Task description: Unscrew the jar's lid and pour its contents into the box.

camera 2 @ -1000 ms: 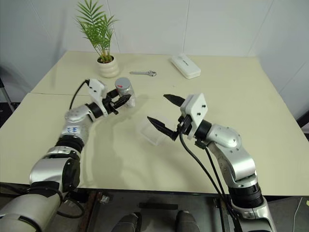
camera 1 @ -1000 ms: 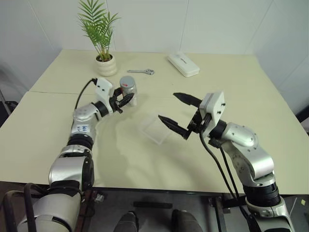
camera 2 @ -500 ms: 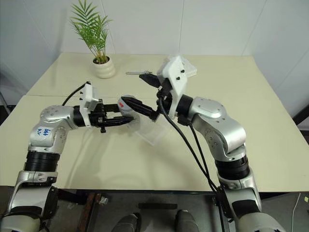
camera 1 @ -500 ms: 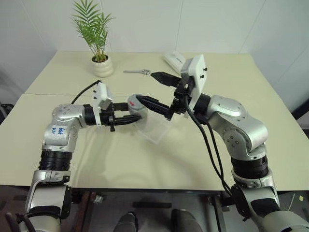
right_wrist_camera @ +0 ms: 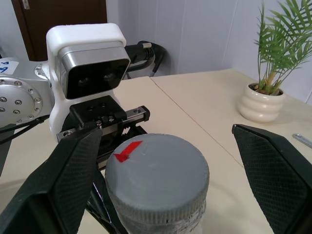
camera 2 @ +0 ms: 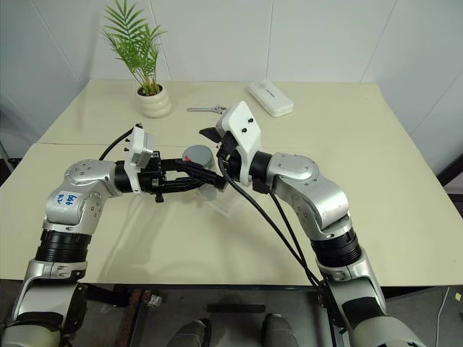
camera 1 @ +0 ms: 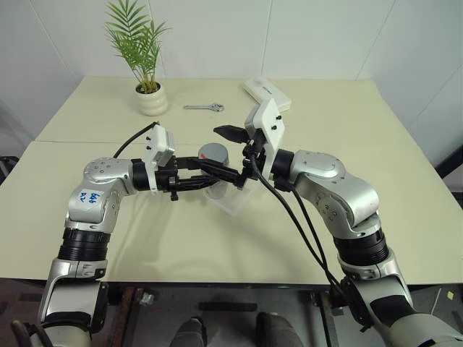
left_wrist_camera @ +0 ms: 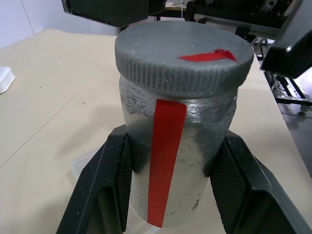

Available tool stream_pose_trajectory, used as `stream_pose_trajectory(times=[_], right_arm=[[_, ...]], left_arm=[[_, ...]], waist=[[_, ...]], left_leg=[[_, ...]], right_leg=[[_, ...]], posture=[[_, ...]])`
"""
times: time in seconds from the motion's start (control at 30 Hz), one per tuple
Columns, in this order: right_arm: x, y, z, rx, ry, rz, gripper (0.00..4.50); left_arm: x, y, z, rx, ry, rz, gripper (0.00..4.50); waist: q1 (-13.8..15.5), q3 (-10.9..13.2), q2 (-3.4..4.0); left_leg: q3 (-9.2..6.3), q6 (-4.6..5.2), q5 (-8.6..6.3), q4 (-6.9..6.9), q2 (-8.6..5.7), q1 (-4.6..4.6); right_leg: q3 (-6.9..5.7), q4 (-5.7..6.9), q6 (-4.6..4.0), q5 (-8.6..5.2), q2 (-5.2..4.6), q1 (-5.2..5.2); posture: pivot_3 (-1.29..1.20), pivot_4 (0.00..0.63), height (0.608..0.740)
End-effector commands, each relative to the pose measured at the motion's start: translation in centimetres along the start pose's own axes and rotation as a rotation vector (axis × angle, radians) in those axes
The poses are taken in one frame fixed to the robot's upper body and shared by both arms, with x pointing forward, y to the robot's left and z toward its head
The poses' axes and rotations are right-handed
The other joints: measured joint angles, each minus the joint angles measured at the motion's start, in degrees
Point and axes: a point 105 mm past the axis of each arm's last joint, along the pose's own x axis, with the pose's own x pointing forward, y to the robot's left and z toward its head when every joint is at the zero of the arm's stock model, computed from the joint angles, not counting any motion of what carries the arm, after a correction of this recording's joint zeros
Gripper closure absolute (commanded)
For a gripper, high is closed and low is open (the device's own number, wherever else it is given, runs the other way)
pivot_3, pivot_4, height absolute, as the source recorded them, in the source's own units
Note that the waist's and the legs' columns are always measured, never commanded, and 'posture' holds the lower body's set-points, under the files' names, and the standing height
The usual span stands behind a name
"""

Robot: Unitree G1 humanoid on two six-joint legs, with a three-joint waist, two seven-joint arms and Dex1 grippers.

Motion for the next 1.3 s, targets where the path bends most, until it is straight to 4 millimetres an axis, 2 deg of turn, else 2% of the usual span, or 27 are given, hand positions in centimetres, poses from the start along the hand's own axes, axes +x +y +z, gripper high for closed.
stream_pose_trajectory(times=[0.03,0.13,0.23,0.27,0.53,0.67,0.8,0.97,1.23,1.27,1.3], right_arm=[[0.0,0.4,0.6,-0.020,-0.026,0.017,0.19],[0.0,0.5,0.5,-0.016,-0.028,0.018,0.91],[0.0,0.7,0.3,-0.011,-0.025,0.033,1.93],[0.0,0.8,0.3,-0.010,-0.023,0.034,1.96],[-0.3,0.9,0.5,0.005,-0.032,0.081,1.96],[-1.9,3.1,1.9,-0.010,-0.040,0.398,1.96],[-2.2,2.5,2.7,0.000,-0.019,0.458,1.96],[-2.6,2.6,3.0,-0.012,0.009,0.545,1.96],[-2.5,1.7,2.8,-0.008,0.019,0.493,1.96],[-2.5,1.4,2.7,0.000,0.022,0.476,1.25],[-2.5,1.3,2.7,0.005,0.023,0.467,1.06]], left_arm=[[0.1,-0.4,1.3,0.044,-0.038,-0.016,2.64],[0.1,-0.4,1.4,0.046,-0.039,-0.017,2.64],[0.2,-0.5,1.4,0.047,-0.040,-0.022,2.64],[0.2,-0.5,1.4,0.047,-0.041,-0.022,2.64],[0.1,-0.7,1.6,0.047,-0.045,-0.050,2.64],[0.1,-1.5,2.1,0.060,-0.038,-0.192,2.64],[-0.1,-2.7,2.6,0.027,-0.048,-0.321,2.64],[0.2,-3.4,2.5,0.045,-0.052,-0.396,2.64],[0.1,-2.8,2.6,0.063,-0.079,-0.334,2.64],[0.0,-2.8,2.6,0.063,-0.078,-0.328,2.64],[0.0,-2.7,2.6,0.064,-0.077,-0.325,2.64]], waist=[[0.0,0.0,0.00],[0.0,0.0,0.00],[0.0,0.0,0.00],[0.0,0.0,0.00],[0.0,0.0,0.00],[0.1,0.0,0.00],[-0.2,0.0,0.00],[0.0,0.0,0.00],[0.0,0.0,0.00],[0.0,0.0,0.00],[0.0,0.0,0.00]], left_leg=[[0.00,0.00,0.00,0.00,0.00,0.00],[0.00,0.00,0.00,0.00,0.00,0.00],[0.01,0.00,0.00,0.00,0.01,0.00],[0.01,0.00,0.00,0.00,0.01,0.00],[0.01,0.00,0.00,0.00,0.02,0.00],[0.05,0.01,-0.01,0.01,0.02,-0.01],[0.06,0.02,-0.01,0.00,0.06,0.00],[0.17,-0.04,-0.06,0.00,0.39,0.06],[0.27,-0.10,-0.10,0.01,0.44,0.05],[0.28,-0.10,-0.10,0.01,0.44,0.05],[0.28,-0.11,-0.10,0.01,0.44,0.05]], right_leg=[[0.00,0.00,0.00,0.00,0.00,0.00],[0.01,0.00,0.00,0.00,0.01,0.00],[0.01,-0.01,0.00,0.00,0.01,-0.01],[0.01,0.00,0.00,0.00,0.01,-0.01],[0.01,-0.01,-0.01,0.00,0.02,-0.01],[0.01,-0.05,0.00,0.00,0.03,0.00],[0.03,-0.06,-0.01,0.00,0.07,0.00],[0.09,-0.03,-0.10,-0.02,0.34,-0.03],[0.14,-0.05,-0.12,-0.02,0.36,-0.07],[0.15,-0.05,-0.12,-0.02,0.37,-0.08],[0.15,-0.05,-0.12,-0.02,0.37,-0.08]], posture=[[0.00,0.150,0.740],[0.00,0.150,0.740],[0.00,0.150,0.740],[0.00,0.150,0.740],[0.00,0.150,0.740],[0.00,0.150,0.740],[0.00,0.150,0.740],[0.00,0.150,0.740],[0.00,0.150,0.740],[0.00,0.150,0.740],[0.00,0.150,0.740]])
